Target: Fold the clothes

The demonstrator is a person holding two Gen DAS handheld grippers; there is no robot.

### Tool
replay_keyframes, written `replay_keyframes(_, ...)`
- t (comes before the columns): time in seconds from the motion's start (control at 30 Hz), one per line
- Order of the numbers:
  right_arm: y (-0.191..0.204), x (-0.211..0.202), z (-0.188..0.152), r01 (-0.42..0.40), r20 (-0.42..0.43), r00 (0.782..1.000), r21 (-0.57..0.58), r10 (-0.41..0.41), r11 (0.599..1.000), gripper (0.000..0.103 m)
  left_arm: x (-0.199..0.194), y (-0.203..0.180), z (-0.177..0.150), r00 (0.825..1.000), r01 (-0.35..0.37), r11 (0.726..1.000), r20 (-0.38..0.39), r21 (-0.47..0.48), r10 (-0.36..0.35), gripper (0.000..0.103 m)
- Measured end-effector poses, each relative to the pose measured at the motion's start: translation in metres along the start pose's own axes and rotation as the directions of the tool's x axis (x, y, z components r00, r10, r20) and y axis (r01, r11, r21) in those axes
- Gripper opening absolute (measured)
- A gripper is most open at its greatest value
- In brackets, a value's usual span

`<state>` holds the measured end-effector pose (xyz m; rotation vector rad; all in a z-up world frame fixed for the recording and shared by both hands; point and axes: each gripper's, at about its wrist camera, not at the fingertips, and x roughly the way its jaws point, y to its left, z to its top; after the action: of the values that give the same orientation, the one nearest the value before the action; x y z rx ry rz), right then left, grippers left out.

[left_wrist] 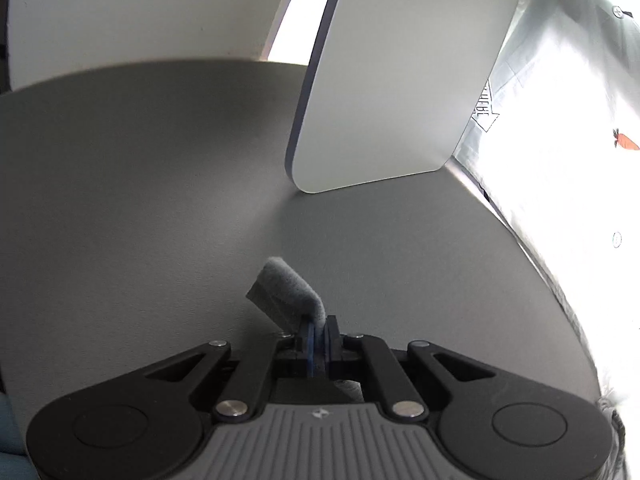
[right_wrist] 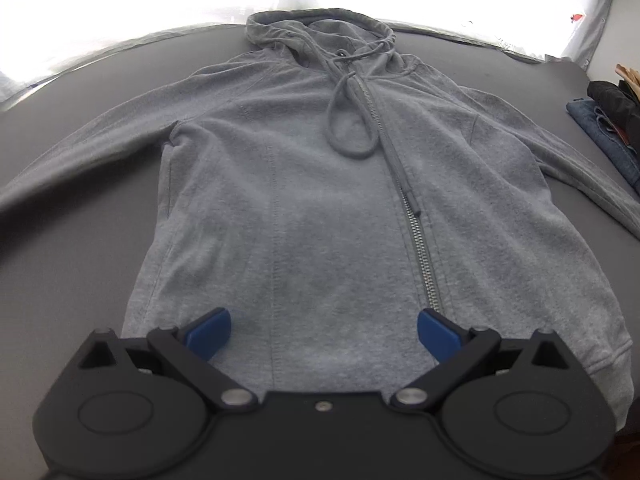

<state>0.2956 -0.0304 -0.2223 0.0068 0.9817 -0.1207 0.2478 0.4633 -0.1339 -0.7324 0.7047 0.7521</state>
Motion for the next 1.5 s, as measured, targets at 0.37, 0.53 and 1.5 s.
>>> replay_keyframes(0.37,-0.013,0.009,0.001,-0.063,-0.032,0.998,0.007,0.063,0.998,0.102,0.014,0.0,-0.05,0.996,-0.077,0.995,-0.048,0.056,0.08,0.005)
replay_keyframes(0.53,-0.041,-0.008,-0.01,-0.032,0.018,0.999,0.026,0.031,0.999,0.102,-0.038,-0.064,-0.04,0.989,0.053,0.978,0.125,0.203,-0.08,0.005)
replay_keyframes(1.5,-0.26,-0.013,0.016,0.006,0.226,0.974,-0.063,0.009,0.998,0.084,-0.137,-0.335,-0.397,0.919,0.355,0.372,-0.246,0.858,-0.31,0.077)
